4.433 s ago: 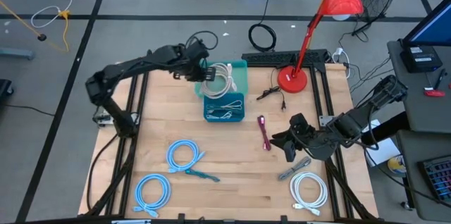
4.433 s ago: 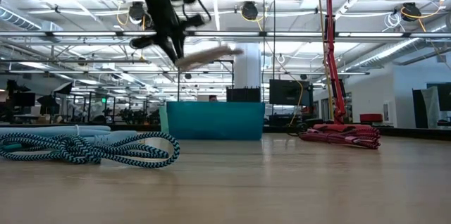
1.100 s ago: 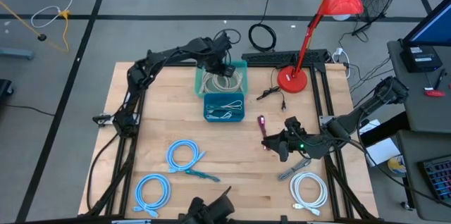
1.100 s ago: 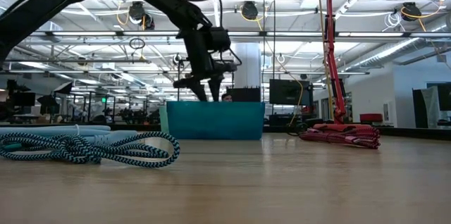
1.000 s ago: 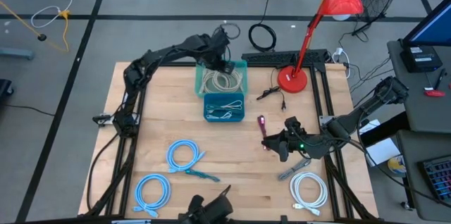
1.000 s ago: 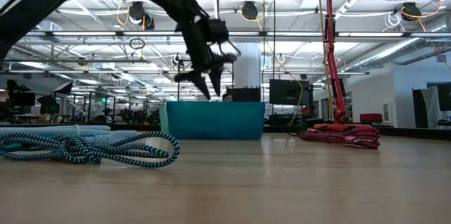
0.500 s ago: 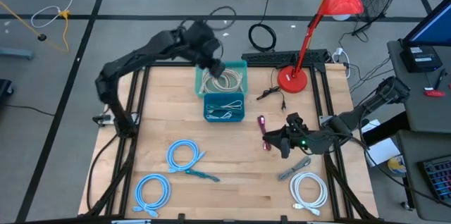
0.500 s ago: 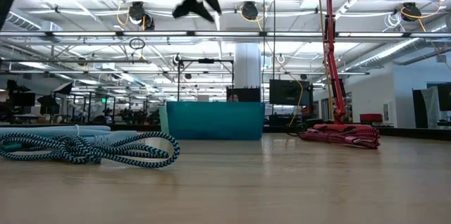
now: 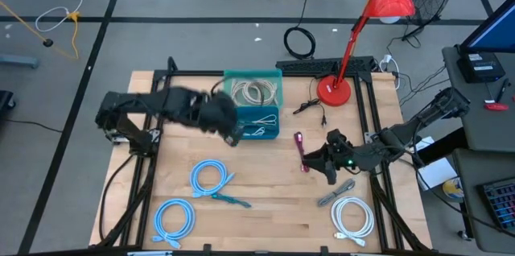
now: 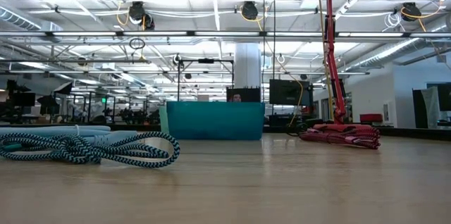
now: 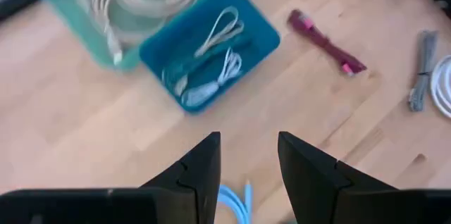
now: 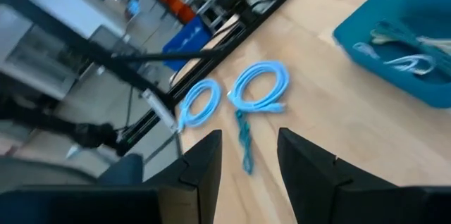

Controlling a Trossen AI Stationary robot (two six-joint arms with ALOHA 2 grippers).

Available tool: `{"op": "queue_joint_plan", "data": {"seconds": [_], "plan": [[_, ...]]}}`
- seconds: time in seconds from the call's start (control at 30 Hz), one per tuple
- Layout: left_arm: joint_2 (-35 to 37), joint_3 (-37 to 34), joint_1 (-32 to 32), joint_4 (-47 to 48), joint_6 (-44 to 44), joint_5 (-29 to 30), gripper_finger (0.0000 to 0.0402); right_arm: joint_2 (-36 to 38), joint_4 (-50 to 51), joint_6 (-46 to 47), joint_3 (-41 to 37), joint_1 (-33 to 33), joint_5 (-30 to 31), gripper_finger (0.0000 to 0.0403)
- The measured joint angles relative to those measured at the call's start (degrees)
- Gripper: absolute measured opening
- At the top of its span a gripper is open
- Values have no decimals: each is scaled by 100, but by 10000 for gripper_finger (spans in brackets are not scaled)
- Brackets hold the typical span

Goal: Pick & Place USB Port
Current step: Put the white patterned charger cable into the blue bin

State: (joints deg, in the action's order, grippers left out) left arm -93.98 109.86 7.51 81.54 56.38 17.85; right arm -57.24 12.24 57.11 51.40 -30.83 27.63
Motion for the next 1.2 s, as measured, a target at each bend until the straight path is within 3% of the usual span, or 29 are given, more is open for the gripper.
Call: {"op": "queue_joint_plan", "data": {"seconds": [0.13,0.33,0.67,1.0,1.2], "plan": [[-149,-13,682,298,1164,278,145,73,13,-373,0,14,-511,128],[-389,-486,1454,54,2010,483,145,90,83,-563,2,3,-870,128],[-456,-2187,2276,-343,3424,-259,145,90,130,-534,3,-4,-1447,128],[-444,-3629,2725,-2211,2864,-484,145,90,130,-421,2,-57,-1439,128],[-443,-3861,2541,-2595,2420,-663,145,90,133,-421,2,-78,-1433,128]]}}
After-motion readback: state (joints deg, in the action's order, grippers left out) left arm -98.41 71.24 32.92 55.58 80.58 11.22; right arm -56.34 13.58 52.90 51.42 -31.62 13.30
